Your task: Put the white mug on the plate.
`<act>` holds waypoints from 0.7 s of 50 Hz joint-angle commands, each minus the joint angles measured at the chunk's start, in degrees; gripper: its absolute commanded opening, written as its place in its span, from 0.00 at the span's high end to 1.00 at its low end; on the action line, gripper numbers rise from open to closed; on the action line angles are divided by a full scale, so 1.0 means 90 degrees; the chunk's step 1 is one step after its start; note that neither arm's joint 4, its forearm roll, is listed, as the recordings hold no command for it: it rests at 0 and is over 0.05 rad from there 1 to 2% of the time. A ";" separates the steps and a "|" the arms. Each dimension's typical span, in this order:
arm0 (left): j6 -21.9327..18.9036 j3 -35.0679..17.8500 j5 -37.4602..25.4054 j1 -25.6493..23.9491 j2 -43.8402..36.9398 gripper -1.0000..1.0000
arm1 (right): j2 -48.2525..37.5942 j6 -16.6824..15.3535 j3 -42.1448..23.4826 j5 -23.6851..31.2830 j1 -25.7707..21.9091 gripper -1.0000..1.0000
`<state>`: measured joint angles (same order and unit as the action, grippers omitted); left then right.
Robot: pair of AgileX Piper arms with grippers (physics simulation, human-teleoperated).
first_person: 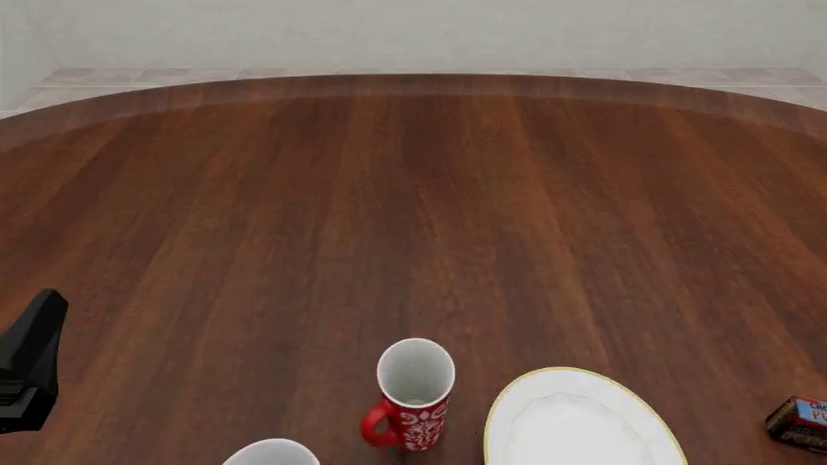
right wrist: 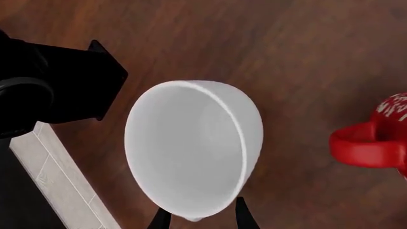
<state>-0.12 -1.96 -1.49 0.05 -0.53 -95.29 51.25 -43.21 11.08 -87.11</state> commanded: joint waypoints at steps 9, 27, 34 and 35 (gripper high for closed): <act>0.0001 0.0054 0.0053 0.0023 0.0002 0.00 | -0.0070 -0.0053 -0.0015 -0.0025 -0.0002 0.00; 0.0000 0.0054 0.0053 0.0022 0.0002 0.00 | -0.0117 -0.0053 -0.0018 -0.0074 0.0005 0.00; -0.0002 0.0060 0.0021 0.0021 0.0040 0.00 | -0.0102 -0.0128 -0.0035 -0.0064 0.0069 1.00; 0.0000 0.0054 0.0053 0.0022 0.0002 0.00 | -0.0100 -0.0125 -0.0035 -0.0063 0.0068 1.00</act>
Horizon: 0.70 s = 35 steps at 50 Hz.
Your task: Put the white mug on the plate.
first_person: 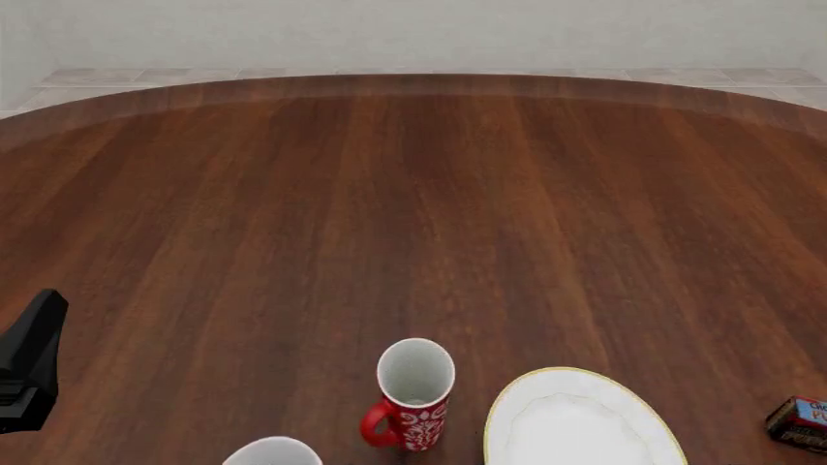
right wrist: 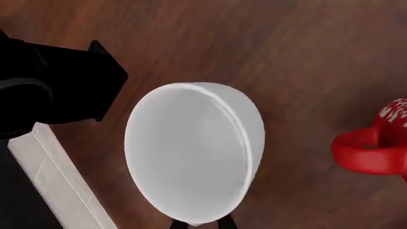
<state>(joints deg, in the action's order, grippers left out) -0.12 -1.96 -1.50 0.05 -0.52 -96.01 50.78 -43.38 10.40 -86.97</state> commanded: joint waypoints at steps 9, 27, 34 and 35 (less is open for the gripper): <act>0.0000 0.0060 0.0023 0.0023 0.0039 0.00 | -0.0001 -0.0083 -0.0029 0.0051 0.0052 1.00; 0.0001 0.0060 0.0023 0.0023 0.0039 0.00 | 0.0028 -0.0141 -0.0136 0.0239 0.0054 1.00; 0.0002 0.0060 0.0022 0.0021 0.0038 0.00 | 0.0137 -0.0231 -0.0264 0.0471 0.0092 1.00; 0.0002 0.0054 0.0054 0.0021 0.0000 0.00 | 0.0137 -0.0231 -0.0264 0.0472 0.0093 1.00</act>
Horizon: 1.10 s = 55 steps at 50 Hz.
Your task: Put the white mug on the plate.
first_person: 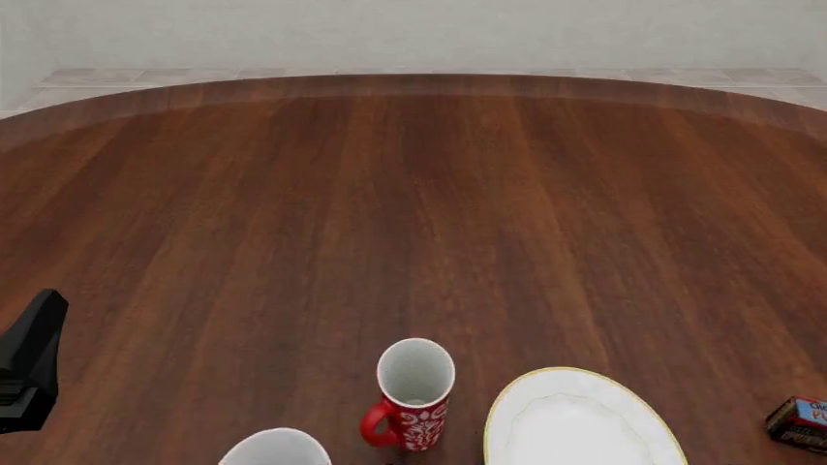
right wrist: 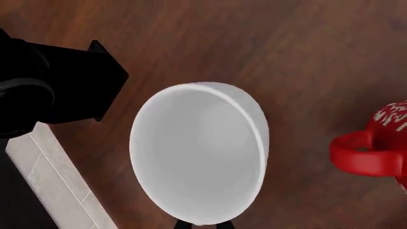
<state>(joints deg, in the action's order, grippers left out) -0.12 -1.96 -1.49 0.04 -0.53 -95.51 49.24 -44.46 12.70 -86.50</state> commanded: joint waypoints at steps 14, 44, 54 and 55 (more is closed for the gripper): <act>-0.0001 0.0060 0.0021 0.0022 0.0040 0.00 | 0.0393 -0.0294 -0.0347 0.0693 0.0150 1.00; -0.0001 0.0060 0.0020 0.0023 0.0040 0.00 | 0.1426 -0.0878 -0.0397 0.1373 0.0592 1.00; 0.0000 0.0054 0.0053 0.0022 0.0002 0.00 | 0.1809 -0.1097 -0.0399 0.1640 0.0769 1.00; 0.0001 0.0060 0.0020 0.0022 0.0039 0.00 | 0.1870 -0.1115 -0.0390 0.1669 0.0798 1.00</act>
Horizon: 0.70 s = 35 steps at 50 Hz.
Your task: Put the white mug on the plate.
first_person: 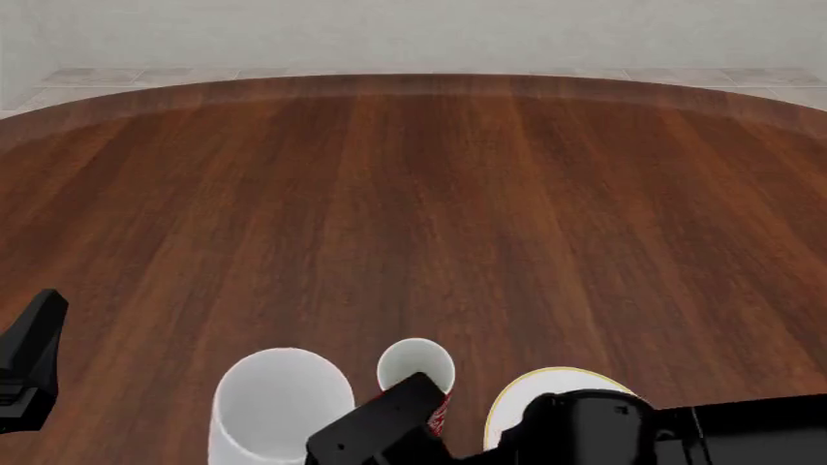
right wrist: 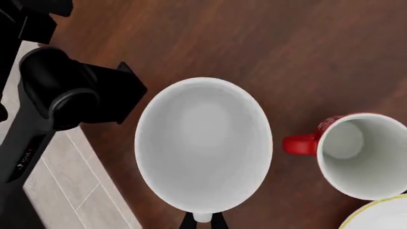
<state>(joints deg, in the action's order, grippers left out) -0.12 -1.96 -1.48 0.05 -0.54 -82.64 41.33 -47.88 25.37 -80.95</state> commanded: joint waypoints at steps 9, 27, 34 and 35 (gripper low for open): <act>0.0001 0.0054 0.0051 0.0024 0.0002 0.00 | 0.0941 -0.0535 -0.0078 0.0669 0.0440 1.00; 0.0000 0.0054 0.0052 0.0022 0.0002 0.00 | 0.2170 -0.1147 -0.0177 0.1634 0.1073 1.00; 0.0000 0.0060 0.0020 0.0023 0.0041 0.00 | 0.2669 -0.1368 -0.0188 0.2030 0.1365 1.00; 0.0002 0.0054 0.0052 0.0023 0.0003 0.00 | 0.2755 -0.1403 -0.0191 0.2100 0.1412 1.00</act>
<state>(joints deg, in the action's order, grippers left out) -0.12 -1.96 -1.49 0.05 -0.53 -64.07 31.64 -49.13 39.45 -71.52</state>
